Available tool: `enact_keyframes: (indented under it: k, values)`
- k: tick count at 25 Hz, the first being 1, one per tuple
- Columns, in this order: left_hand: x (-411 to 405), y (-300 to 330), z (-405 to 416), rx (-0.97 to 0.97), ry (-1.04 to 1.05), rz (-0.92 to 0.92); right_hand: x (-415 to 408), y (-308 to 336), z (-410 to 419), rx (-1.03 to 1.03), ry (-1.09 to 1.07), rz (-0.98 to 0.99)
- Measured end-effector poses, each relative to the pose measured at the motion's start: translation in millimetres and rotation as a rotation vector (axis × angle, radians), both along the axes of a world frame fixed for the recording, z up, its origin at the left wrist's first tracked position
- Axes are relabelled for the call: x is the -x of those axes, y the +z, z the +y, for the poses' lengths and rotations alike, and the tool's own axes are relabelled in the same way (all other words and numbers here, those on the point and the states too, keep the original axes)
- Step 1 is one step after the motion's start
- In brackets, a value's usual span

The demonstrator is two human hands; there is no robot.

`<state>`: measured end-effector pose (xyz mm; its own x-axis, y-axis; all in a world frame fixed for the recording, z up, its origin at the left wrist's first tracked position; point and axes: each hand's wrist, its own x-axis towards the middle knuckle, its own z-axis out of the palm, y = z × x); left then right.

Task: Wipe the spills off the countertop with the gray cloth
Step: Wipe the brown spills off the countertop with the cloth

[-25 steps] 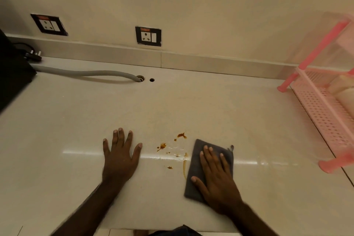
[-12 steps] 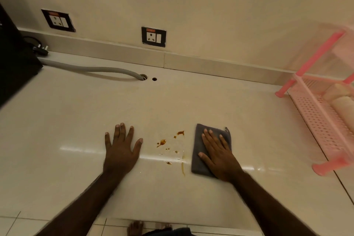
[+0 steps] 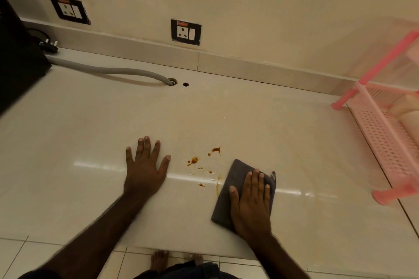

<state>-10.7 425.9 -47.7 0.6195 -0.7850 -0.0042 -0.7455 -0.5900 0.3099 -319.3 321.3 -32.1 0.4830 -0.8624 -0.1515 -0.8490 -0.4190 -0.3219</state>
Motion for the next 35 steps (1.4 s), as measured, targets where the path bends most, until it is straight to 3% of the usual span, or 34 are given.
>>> enact_keyframes:
  k: [5, 9, 14, 21, 27, 30, 35]
  values:
    - [2.1, 2.4, 0.1, -0.015, 0.007, -0.013, 5.4, -2.4, -70.8, 0.117, -0.089, 0.030]
    - [2.2, 3.2, -1.2, -0.048, -0.004, -0.017, -52.0, 4.5, -136.8, 0.089, -0.029, 0.068]
    - [1.4, 1.3, -0.8, -0.053, -0.006, -0.026, -56.3, -2.8, -104.4, 0.135, 0.151, 0.060]
    - [0.0, 1.0, -0.5, -0.049, -0.024, -0.028, 39.3, -0.4, -47.2, 0.130, 0.002, 0.099]
    - [0.0, 0.6, -1.1, -0.032, -0.025, -0.044, -24.0, -2.5, 34.2, 0.131, 0.119, 0.103]
    - [0.8, 0.1, -0.5, -0.024, -0.020, -0.045, -27.6, -2.6, 12.1, 0.154, 0.087, 0.074]
    - [0.1, 0.6, -0.6, -0.022, -0.024, -0.034, -15.5, -1.2, -86.3, 0.094, -0.162, 0.139]
